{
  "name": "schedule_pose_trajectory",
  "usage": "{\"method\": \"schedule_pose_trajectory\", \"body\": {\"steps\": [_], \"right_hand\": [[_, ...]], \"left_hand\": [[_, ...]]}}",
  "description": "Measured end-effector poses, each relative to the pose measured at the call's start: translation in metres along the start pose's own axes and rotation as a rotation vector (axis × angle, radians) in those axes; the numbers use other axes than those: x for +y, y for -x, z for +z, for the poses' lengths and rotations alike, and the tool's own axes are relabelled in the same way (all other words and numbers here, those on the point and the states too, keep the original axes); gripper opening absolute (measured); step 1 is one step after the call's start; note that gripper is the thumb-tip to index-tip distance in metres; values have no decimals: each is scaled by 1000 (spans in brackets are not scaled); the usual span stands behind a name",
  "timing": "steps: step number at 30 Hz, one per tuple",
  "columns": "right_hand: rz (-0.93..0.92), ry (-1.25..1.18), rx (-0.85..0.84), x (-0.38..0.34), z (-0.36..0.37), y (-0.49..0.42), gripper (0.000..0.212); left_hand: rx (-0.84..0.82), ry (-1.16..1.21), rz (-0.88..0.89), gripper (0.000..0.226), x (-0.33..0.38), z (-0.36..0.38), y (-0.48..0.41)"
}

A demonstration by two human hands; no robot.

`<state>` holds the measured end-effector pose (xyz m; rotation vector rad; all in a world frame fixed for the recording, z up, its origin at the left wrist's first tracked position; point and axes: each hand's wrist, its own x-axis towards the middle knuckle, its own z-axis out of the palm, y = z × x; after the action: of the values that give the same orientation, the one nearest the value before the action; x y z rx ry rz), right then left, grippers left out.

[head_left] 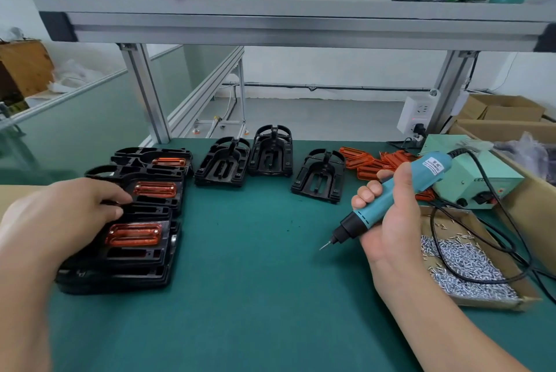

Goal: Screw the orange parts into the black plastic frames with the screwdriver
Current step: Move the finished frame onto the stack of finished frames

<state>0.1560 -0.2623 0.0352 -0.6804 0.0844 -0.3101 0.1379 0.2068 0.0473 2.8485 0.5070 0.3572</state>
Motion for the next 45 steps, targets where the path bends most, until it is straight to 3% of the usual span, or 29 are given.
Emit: {"method": "schedule_pose_trajectory", "body": {"steps": [3,10,16,19,24,33,45], "right_hand": [[4,-3,1,0,0,1,40],[9,-1,12,0,0,1,40],[8,5,30,0,0,0,39],[10,7,38,0,0,1,37],[16,-6,49,1,2,0,39],[13,-40,57,-2,-2,-6,39],[0,-42,55,-7,-2,-5,33]], "left_hand": [[48,50,47,29,15,-10,10],[41,201,182,34,106,-37,58],[-241,518,394,16,204,12,69],[-329,496,399,23,251,45,58],[-244,251,310,37,305,88,23],[-94,61,304,27,318,122,14],[-284,3,362,45,279,83,91]]}}
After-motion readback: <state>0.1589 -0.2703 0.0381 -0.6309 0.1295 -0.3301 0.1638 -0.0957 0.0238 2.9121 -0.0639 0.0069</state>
